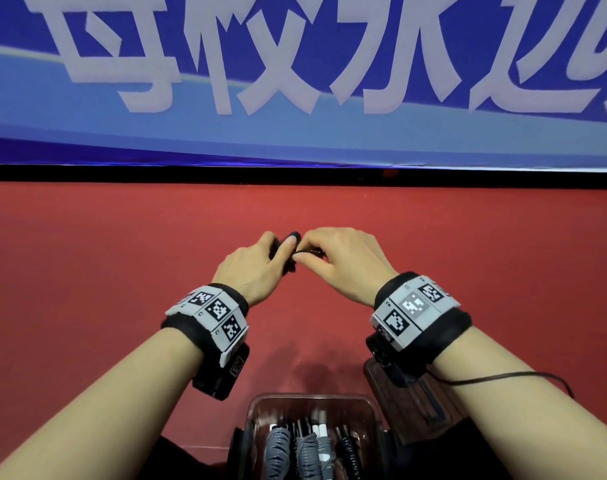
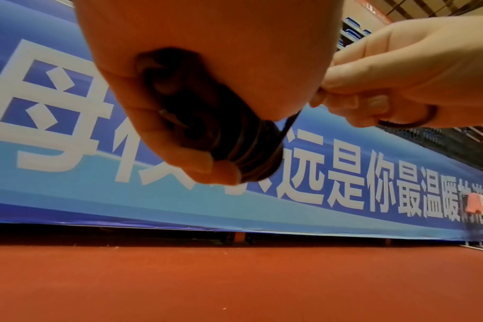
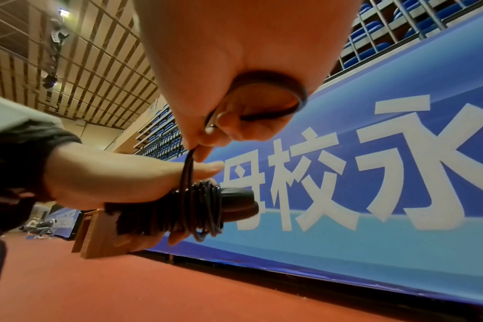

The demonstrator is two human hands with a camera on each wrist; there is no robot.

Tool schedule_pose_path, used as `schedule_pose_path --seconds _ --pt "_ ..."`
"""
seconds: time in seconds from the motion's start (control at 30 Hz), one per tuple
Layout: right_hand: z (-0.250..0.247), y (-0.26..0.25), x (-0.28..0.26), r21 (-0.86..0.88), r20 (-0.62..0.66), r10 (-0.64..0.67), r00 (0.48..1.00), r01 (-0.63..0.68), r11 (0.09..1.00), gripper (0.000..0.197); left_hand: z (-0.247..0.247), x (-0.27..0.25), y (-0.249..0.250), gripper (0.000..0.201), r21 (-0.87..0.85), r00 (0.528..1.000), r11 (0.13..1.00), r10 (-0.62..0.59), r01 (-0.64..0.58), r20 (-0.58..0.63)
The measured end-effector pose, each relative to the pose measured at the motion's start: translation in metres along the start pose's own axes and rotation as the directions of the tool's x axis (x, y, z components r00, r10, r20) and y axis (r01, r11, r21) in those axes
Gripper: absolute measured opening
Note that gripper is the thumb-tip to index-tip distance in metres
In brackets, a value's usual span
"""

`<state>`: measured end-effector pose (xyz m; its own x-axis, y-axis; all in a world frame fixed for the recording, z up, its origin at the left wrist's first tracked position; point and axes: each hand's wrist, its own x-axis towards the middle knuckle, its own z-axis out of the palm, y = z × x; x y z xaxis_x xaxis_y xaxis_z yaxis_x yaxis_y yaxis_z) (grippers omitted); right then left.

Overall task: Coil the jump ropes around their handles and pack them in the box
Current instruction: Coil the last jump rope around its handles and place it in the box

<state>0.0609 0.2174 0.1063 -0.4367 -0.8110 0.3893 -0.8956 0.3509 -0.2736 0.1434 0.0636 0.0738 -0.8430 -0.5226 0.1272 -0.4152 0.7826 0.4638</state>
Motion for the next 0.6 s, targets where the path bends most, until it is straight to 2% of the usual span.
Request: schedule_pose_path --seconds 0.1,0.2,0.27,0.33,0.43,0.47,0.53,0.6 --pt "-0.005 0.007 0.001 0.042 -0.048 0.009 0.999 -0.007 0.999 0.021 -0.003 -0.005 0.007 0.066 -0.184 0.988 0.978 0.115 -0.095 0.105" --pt "-0.010 0.012 0.002 0.118 -0.050 0.020 0.999 -0.014 0.993 0.021 -0.007 -0.011 0.014 0.079 -0.329 0.967 0.939 0.172 -0.103 0.188" --pt "-0.013 0.015 0.003 0.204 -0.034 0.048 0.998 -0.040 0.978 0.022 -0.010 -0.017 0.019 0.078 -0.419 0.950 0.902 0.215 -0.104 0.226" --pt "-0.014 0.018 0.004 0.297 -0.011 0.076 0.997 -0.069 0.952 0.026 -0.014 -0.023 0.025 0.067 -0.445 0.931 0.887 0.261 -0.127 0.256" --pt "-0.017 0.022 0.005 0.421 0.031 0.111 0.993 -0.114 0.900 0.021 -0.016 -0.029 0.032 0.025 -0.434 0.908 0.882 0.323 -0.186 0.266" --pt "-0.018 0.024 0.006 0.448 0.055 0.119 0.991 -0.131 0.884 0.019 -0.016 -0.029 0.032 0.031 -0.418 0.908 0.889 0.320 -0.189 0.271" --pt "-0.018 0.028 0.007 0.530 0.145 0.143 0.979 -0.199 0.825 0.019 -0.014 -0.028 0.032 0.067 -0.401 0.905 0.898 0.312 -0.183 0.288" --pt "-0.017 0.033 0.007 0.625 0.263 0.146 0.954 -0.284 0.727 0.020 -0.014 -0.029 0.035 0.092 -0.397 0.901 0.901 0.308 -0.173 0.305"
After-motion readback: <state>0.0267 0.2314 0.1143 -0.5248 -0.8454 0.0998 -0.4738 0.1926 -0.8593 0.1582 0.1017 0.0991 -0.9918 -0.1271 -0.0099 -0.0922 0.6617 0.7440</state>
